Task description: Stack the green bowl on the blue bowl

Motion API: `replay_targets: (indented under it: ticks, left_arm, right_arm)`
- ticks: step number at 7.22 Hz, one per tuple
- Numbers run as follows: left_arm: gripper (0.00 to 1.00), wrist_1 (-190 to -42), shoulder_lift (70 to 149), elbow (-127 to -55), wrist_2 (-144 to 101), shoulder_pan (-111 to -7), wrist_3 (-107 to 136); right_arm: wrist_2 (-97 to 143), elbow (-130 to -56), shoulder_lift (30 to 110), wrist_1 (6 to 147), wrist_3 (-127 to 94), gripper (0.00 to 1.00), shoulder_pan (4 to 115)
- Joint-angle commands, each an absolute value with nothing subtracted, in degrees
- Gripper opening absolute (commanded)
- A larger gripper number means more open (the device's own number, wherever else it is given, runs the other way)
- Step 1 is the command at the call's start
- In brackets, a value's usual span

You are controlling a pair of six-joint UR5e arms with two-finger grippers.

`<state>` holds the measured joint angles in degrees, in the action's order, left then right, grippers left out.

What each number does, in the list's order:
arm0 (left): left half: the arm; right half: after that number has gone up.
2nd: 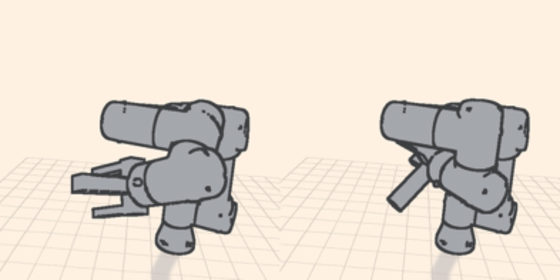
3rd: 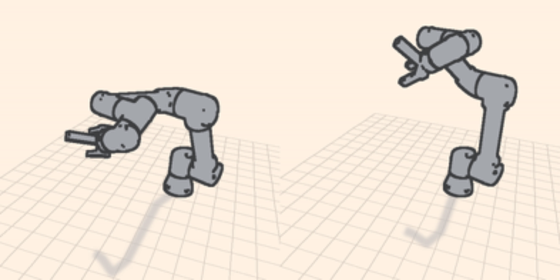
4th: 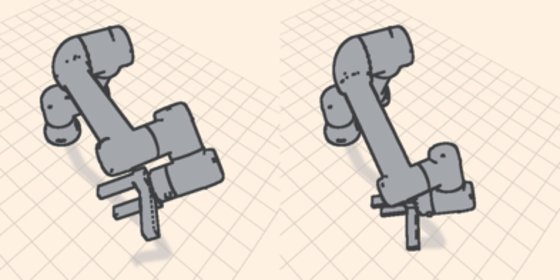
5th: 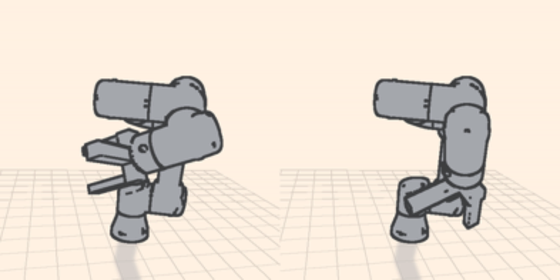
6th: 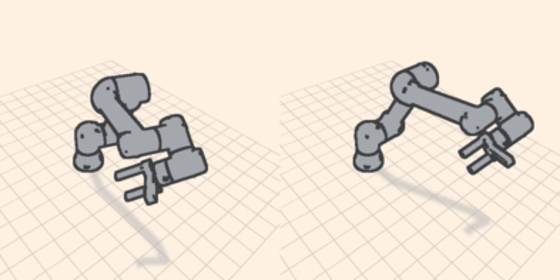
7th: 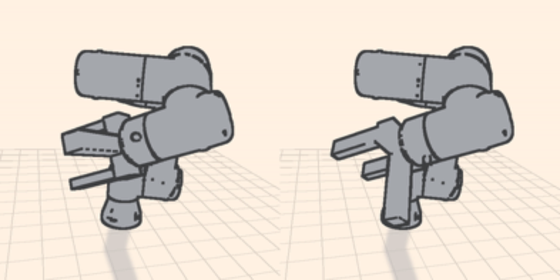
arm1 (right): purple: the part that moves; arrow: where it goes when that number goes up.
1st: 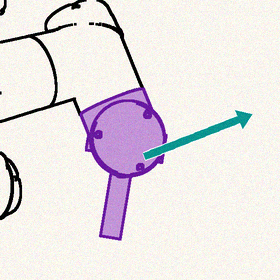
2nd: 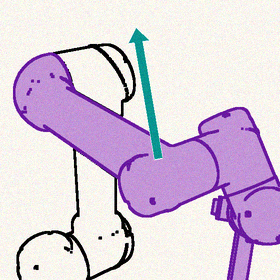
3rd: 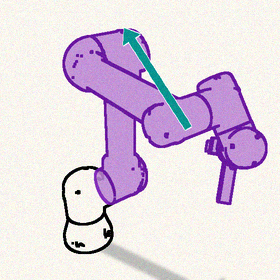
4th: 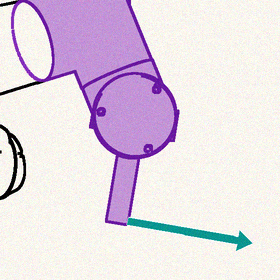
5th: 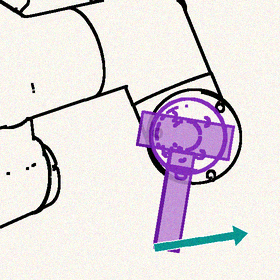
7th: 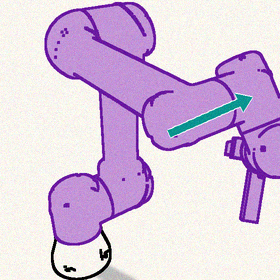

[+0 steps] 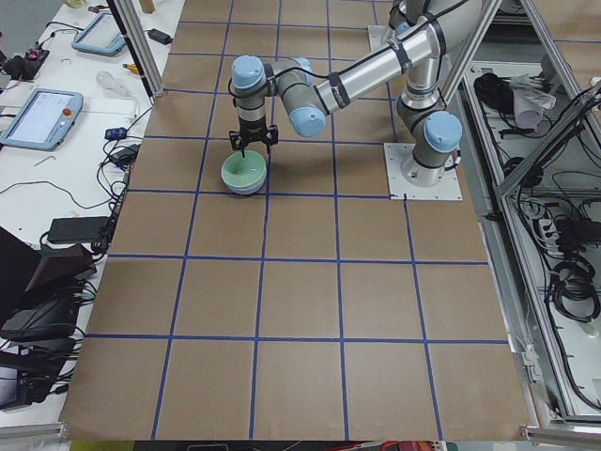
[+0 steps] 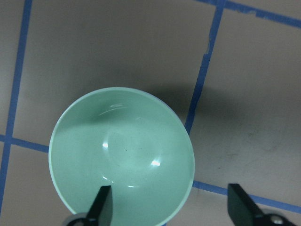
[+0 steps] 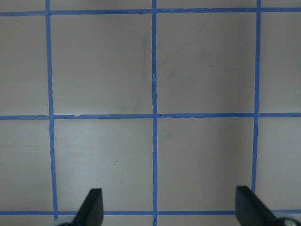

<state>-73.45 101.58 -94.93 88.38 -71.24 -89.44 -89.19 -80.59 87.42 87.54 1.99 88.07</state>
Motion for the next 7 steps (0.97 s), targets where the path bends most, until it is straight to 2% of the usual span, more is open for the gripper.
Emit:
replay_targets:
  ticks: [1,4,7]
  left_arm:
    - [1.00,-87.23,95.92,-87.21,88.50,-71.28,-78.28]
    - [1.00,-92.27,90.19,-88.06,87.98,-71.37,-49.67]
    - [1.00,-91.94,90.00,-87.98,88.33,-81.43,-20.58]
  right_arm:
    - [-89.12,-80.60,87.36,87.54,2.02,1.00,88.07]
    - [-89.12,-80.60,87.45,87.54,2.02,1.00,88.07]
    - [-89.21,-80.60,87.45,87.54,2.02,1.00,88.07]
